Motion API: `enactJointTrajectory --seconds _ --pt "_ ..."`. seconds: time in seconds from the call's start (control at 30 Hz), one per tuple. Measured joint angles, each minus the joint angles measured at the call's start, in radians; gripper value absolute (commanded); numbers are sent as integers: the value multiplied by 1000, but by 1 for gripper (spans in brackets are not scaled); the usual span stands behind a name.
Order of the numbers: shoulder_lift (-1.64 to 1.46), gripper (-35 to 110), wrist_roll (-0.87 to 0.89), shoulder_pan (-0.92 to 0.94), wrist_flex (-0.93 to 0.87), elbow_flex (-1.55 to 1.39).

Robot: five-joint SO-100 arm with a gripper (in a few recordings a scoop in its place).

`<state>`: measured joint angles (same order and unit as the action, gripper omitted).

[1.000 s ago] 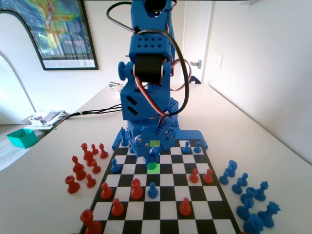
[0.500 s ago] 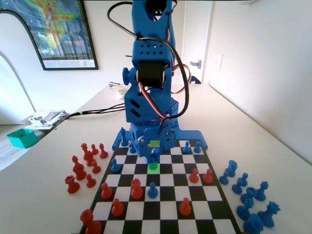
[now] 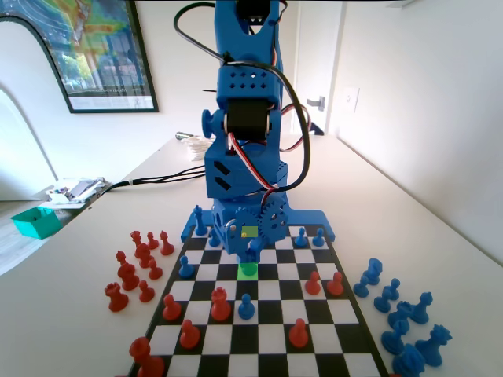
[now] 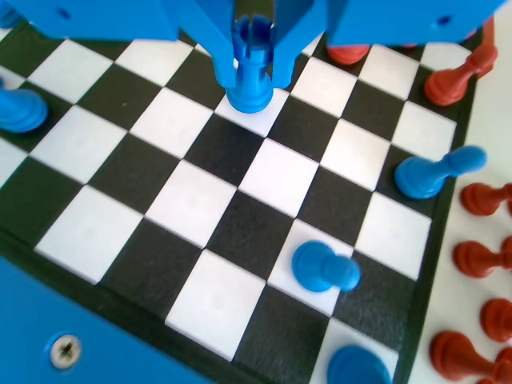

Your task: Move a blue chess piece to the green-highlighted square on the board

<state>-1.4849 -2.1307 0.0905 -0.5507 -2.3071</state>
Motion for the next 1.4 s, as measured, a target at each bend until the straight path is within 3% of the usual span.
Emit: enactJointTrajectory --seconds 0.83,1.13,1.4 --pt "0 15 -26 23 46 -8" --pt "-3 15 -63 61 -126 110" --pt "-106 15 11 34 -348 210"
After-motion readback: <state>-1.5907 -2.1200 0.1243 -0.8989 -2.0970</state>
